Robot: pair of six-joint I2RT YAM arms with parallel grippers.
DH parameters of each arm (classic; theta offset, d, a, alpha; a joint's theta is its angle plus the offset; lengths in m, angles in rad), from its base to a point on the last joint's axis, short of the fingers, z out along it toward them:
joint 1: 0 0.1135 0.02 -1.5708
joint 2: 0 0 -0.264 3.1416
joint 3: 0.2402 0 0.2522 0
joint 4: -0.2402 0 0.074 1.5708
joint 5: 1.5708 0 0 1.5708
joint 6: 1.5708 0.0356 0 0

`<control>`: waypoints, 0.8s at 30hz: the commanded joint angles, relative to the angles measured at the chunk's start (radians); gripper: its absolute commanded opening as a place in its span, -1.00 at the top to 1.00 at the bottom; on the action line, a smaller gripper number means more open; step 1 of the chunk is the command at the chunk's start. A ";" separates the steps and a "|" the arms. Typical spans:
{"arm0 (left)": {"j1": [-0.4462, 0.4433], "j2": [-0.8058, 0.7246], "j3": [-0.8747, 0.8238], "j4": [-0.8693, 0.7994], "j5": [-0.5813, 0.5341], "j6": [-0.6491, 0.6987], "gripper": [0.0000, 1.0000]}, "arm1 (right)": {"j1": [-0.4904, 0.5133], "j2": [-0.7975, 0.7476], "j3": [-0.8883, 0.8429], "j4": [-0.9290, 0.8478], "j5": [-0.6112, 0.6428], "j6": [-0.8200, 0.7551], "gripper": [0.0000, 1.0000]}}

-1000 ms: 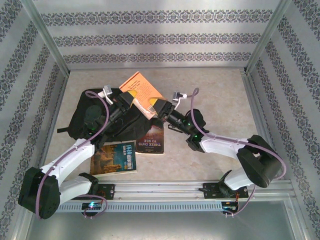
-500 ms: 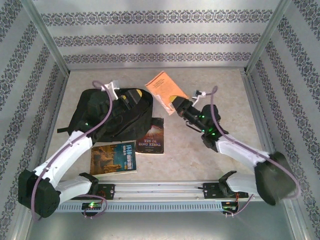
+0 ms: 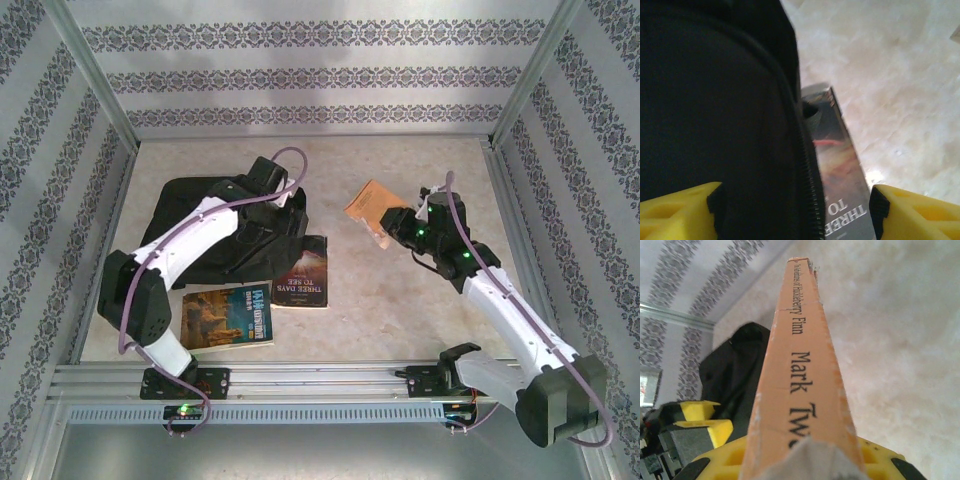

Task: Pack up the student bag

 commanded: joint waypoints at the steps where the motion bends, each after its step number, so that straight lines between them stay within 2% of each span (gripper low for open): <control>1: -0.007 0.017 0.070 -0.090 -0.067 0.086 -0.46 | -0.005 0.007 -0.001 -0.017 -0.088 -0.023 1.00; 4: -0.009 0.045 0.089 -0.093 -0.085 0.092 -0.28 | -0.007 0.015 -0.003 -0.015 -0.104 -0.029 1.00; 7: -0.009 0.051 0.097 -0.074 -0.108 0.092 0.01 | -0.009 0.018 -0.010 -0.001 -0.119 -0.030 1.00; 9: -0.009 0.053 0.099 -0.056 -0.115 0.090 0.34 | -0.009 0.023 -0.007 0.005 -0.132 -0.033 1.00; 11: -0.009 0.066 0.116 -0.066 -0.116 0.091 0.85 | -0.010 0.032 0.002 0.007 -0.151 -0.040 1.00; 12: -0.009 0.069 0.125 -0.074 -0.120 0.090 1.00 | -0.010 0.034 0.008 0.008 -0.161 -0.043 1.00; 15: -0.009 0.021 0.117 -0.060 -0.129 0.072 1.00 | -0.002 0.043 0.031 0.028 -0.202 -0.049 1.00; 24: -0.009 -0.331 0.009 0.091 -0.098 -0.056 1.00 | 0.109 0.135 0.200 0.074 -0.297 -0.052 1.00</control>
